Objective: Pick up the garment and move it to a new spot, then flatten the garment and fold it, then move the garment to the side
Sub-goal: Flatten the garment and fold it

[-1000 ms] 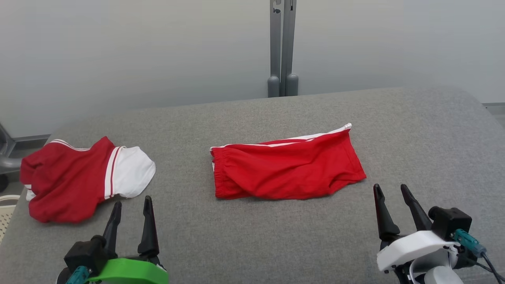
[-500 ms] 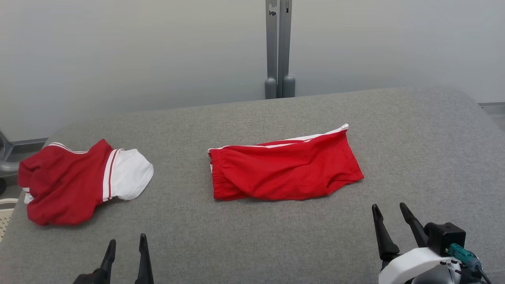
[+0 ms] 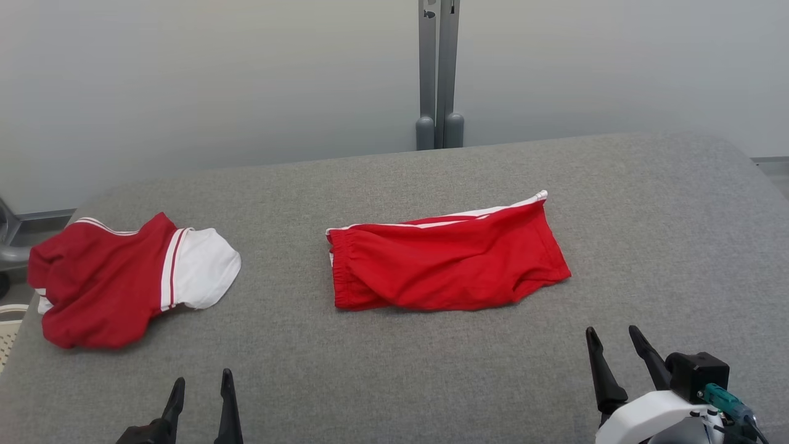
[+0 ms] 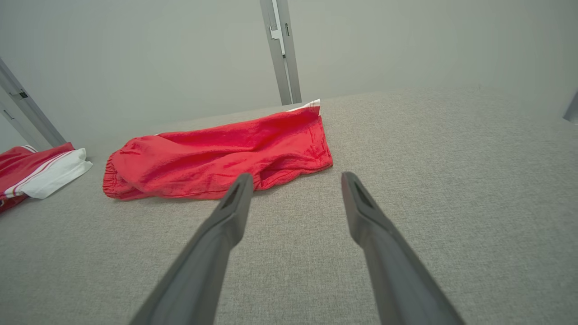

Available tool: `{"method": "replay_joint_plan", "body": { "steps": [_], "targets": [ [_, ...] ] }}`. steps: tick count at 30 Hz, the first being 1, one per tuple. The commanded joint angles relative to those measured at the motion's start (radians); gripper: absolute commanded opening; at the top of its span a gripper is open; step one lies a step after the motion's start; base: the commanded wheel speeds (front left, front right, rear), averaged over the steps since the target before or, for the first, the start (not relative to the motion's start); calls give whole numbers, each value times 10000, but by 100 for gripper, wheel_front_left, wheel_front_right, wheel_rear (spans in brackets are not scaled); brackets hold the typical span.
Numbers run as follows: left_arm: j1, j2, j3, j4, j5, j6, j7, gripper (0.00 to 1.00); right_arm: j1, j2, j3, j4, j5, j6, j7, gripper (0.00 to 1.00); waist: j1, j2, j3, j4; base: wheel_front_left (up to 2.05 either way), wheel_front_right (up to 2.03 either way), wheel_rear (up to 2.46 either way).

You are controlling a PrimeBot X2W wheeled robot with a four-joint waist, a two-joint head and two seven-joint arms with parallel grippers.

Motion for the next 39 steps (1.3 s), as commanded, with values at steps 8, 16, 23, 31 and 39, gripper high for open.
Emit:
{"method": "replay_joint_plan", "body": {
  "steps": [8,16,23,31,39],
  "targets": [
    [-1,187,-62,64,-47,30,-19,100,-83,-7,-144,77,85,-10,96,100,0,0,-5,29,0,0,0],
    [-106,315,-196,-263,-45,88,471,100,-1051,-10,-278,71,-484,-10,1826,100,0,0,226,116,0,0,0],
    [-293,548,-296,-774,-9,94,1020,100,-3006,-500,-835,663,-1334,-12,5345,100,0,0,696,412,0,0,0],
    [-470,607,-499,-1110,90,57,1174,100,-4804,-1272,-1503,1989,-805,-9,7193,100,0,0,1347,1003,0,0,0],
    [-867,608,-739,-1256,155,-89,1017,100,-6405,-1825,-2060,3521,-1349,-9,7463,100,0,0,2223,1666,0,0,0]
  ]
}}
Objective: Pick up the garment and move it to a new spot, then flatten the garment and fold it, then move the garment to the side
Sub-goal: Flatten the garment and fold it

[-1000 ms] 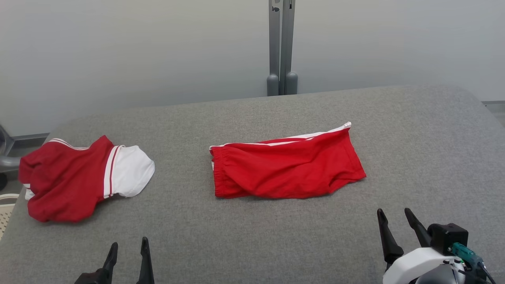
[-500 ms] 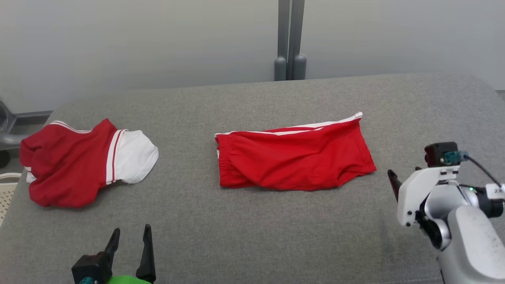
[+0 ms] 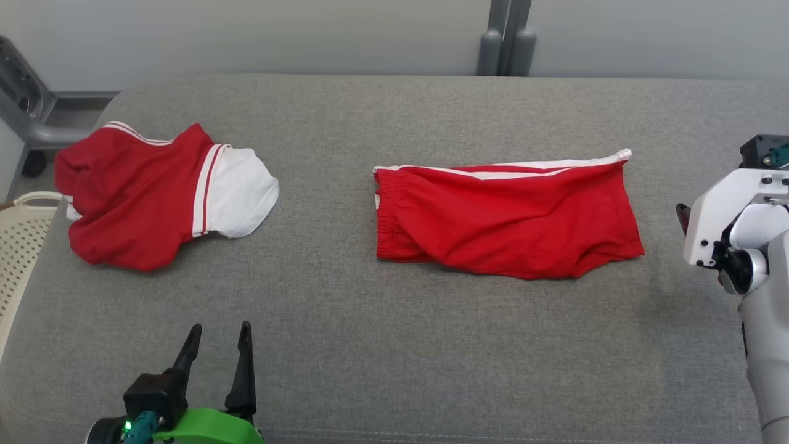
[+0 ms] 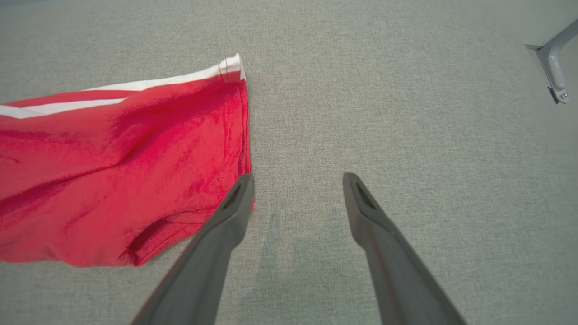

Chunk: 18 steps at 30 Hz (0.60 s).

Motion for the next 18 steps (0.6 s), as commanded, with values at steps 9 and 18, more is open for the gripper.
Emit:
{"method": "replay_joint_plan", "body": {
  "steps": [9,18],
  "targets": [
    [-713,80,-358,-44,223,-153,9,100,-1380,93,-1040,1515,-583,-7,-279,100,0,0,1239,978,0,0,0],
    [-1171,-17,-595,100,312,-193,-190,100,-2131,161,-2177,2573,-1465,-7,-575,100,0,0,1859,1392,0,0,0]
  ]
}}
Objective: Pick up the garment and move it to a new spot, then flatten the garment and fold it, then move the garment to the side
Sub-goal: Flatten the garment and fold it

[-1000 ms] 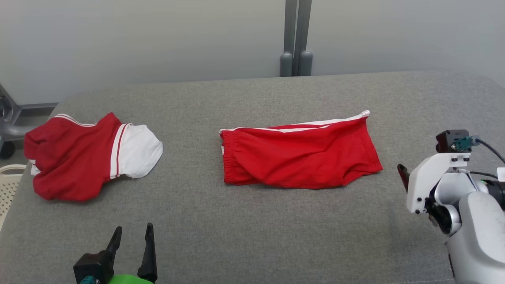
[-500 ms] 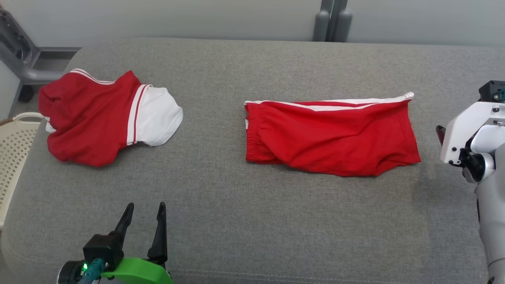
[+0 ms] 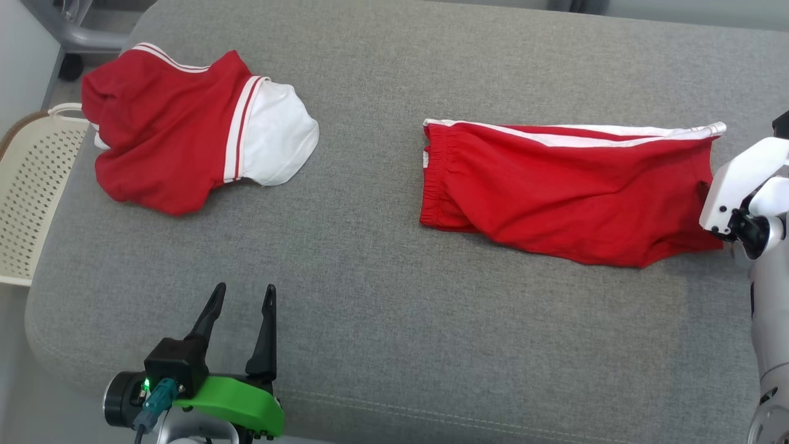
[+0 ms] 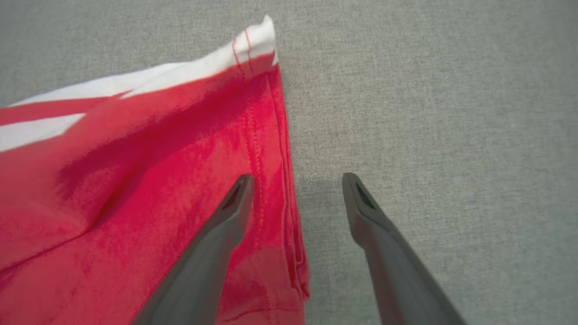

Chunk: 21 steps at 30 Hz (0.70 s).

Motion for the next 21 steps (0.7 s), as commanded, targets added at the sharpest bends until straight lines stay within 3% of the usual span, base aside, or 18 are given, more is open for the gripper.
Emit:
{"method": "replay_joint_plan", "body": {
  "steps": [1,9,10,11,12,15,17,21],
  "targets": [
    [-167,0,-22,28,72,-3,-87,100,-124,-14,-97,105,-161,-7,-35,100,0,0,278,237,0,0,0],
    [-268,-46,-153,280,20,20,-173,100,-272,87,-885,989,-608,-7,-106,100,0,0,344,375,0,0,0],
    [-263,-25,-154,295,4,20,-165,100,-264,80,-965,1065,-652,-7,-99,88,0,0,340,384,0,0,0],
    [-262,-7,-150,295,-8,25,-170,100,-267,83,-1043,1132,-721,-7,-89,68,0,0,343,386,0,0,0],
    [-263,9,-143,292,-28,32,-177,100,-307,109,-1117,1205,-770,-7,-68,40,0,0,355,382,0,0,0],
    [-289,61,-144,310,-76,18,-155,100,-392,189,-1340,1360,-933,-9,-49,6,0,0,381,357,0,0,0],
    [-312,62,-163,314,-77,9,-137,100,-407,195,-1405,1374,-996,-9,-97,0,0,0,388,354,0,0,0],
    [-362,86,-188,367,-110,-13,-135,100,-480,46,-1629,1360,-1293,-22,-328,0,0,0,349,338,0,0,0]
  ]
}}
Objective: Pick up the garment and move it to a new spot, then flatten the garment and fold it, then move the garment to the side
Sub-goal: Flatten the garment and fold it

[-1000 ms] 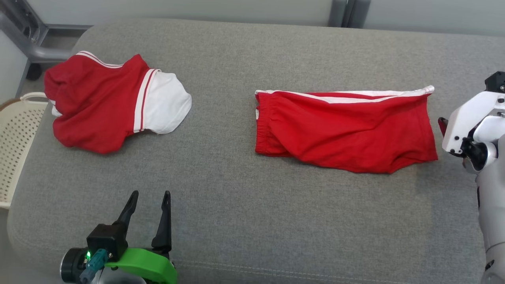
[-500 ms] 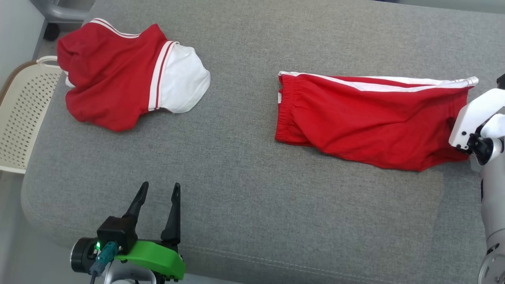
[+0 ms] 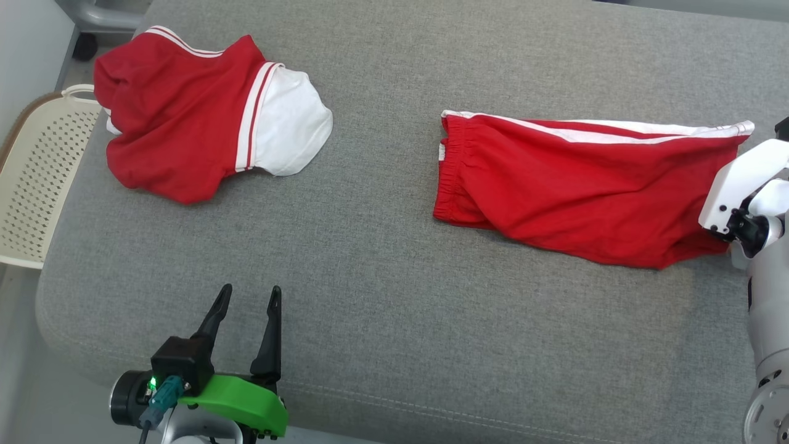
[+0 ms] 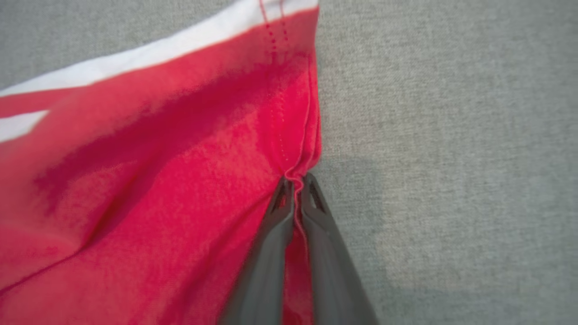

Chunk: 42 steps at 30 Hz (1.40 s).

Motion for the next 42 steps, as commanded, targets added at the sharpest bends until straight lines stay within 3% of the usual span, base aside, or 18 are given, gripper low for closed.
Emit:
{"method": "replay_joint_plan", "body": {
  "steps": [1,13,19,35,42],
  "targets": [
    [-176,88,18,27,-18,14,-13,100,142,-167,-130,119,-191,-43,-34,0,0,0,-21,-24,0,0,0],
    [0,102,-81,79,-110,144,0,100,-58,-783,-750,-595,-1636,-32,-279,0,0,0,-420,-248,0,0,0],
    [151,117,-106,136,-190,200,32,100,-166,-570,-586,-730,-1971,-31,-136,0,0,0,-780,-321,0,0,0],
    [687,169,-298,201,-411,215,163,100,-836,897,2540,598,-561,-29,-362,0,0,0,-1934,234,0,0,0],
    [849,141,-412,186,-467,221,186,100,-1017,1096,2981,1013,-35,-29,-345,0,0,0,-2028,770,0,0,0]
  ]
}}
